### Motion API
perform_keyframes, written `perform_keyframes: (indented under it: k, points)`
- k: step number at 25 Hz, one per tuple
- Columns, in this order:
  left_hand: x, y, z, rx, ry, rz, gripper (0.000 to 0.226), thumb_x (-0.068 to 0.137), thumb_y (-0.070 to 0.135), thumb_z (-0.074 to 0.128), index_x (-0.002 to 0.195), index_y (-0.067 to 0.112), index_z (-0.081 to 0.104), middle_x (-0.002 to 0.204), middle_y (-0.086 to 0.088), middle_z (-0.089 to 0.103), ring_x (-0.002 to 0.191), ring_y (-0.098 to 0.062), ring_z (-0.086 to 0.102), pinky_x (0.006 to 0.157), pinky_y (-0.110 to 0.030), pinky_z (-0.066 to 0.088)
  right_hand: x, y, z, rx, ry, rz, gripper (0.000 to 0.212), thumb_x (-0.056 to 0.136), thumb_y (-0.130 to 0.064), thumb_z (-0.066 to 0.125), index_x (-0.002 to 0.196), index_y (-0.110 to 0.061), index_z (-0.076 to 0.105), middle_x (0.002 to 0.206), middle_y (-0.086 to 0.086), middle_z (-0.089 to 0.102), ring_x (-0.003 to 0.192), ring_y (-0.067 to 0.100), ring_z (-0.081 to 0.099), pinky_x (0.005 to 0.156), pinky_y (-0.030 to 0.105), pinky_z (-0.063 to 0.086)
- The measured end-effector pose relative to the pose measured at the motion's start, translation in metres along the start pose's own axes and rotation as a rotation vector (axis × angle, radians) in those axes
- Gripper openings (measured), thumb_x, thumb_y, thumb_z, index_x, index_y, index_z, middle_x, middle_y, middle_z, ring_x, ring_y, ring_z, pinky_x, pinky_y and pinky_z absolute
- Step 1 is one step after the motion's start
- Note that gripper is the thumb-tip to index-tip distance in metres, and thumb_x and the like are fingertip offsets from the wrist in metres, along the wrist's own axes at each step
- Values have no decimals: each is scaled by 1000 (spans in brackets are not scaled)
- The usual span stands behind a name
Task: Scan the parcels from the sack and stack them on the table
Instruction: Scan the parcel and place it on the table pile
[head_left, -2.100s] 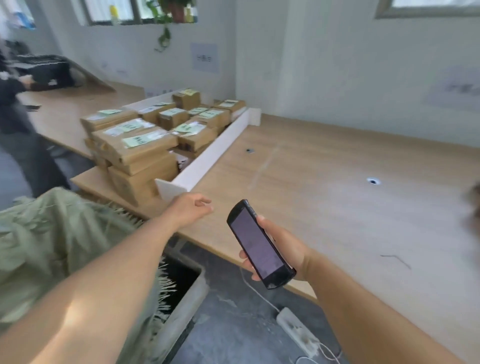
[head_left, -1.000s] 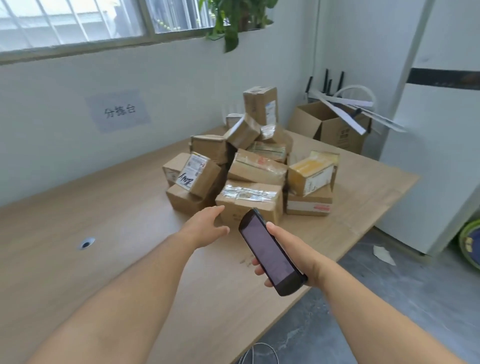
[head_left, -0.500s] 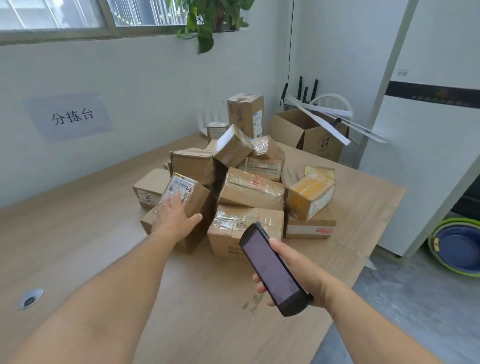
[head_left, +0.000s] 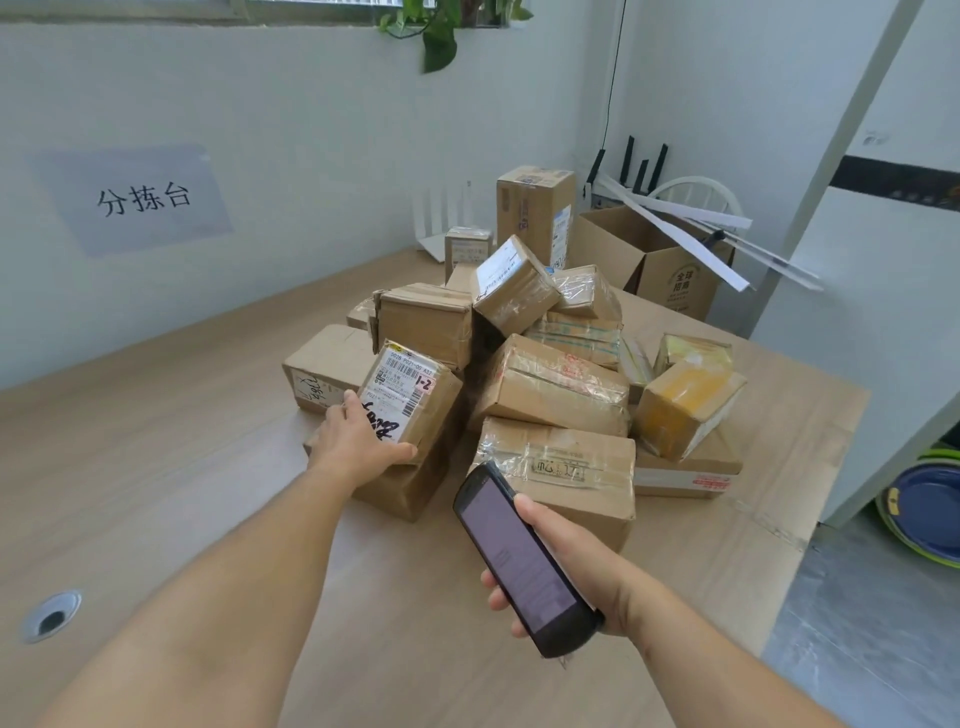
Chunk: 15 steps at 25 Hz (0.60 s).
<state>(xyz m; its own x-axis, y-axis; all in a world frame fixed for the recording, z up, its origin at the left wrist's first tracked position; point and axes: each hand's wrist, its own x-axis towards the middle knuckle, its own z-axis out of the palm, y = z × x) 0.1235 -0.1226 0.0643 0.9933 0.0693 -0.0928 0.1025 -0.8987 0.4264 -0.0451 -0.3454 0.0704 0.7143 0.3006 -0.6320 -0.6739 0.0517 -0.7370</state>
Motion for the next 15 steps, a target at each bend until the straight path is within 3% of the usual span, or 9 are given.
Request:
perform_keyframes:
  k: [7, 12, 15]
  points:
    - [-90, -63, -38, -48, 146, 11, 110, 61, 48, 82, 146, 21, 18, 128, -7, 28, 128, -28, 35, 105, -40, 35, -18, 8, 38, -40, -45, -9, 68, 96, -61, 40, 122, -2, 61, 100, 17, 68, 81, 23, 68, 69, 37, 57]
    - [-196, -148, -36, 160, 58, -146, 110, 59, 51, 80, 145, 22, 17, 125, -4, 26, 126, -24, 35, 101, -36, 40, -25, 44, 81, -148, -171, 45, 68, 97, -61, 40, 123, -2, 61, 100, 19, 68, 84, 29, 67, 73, 42, 56]
    - [-248, -176, -12, 417, 40, -183, 108, 64, 62, 74, 143, 20, 14, 126, -5, 28, 122, -24, 35, 103, -32, 35, -29, 70, 98, -202, -235, 81, 66, 97, -61, 40, 123, -4, 60, 100, 19, 68, 84, 29, 68, 74, 43, 56]
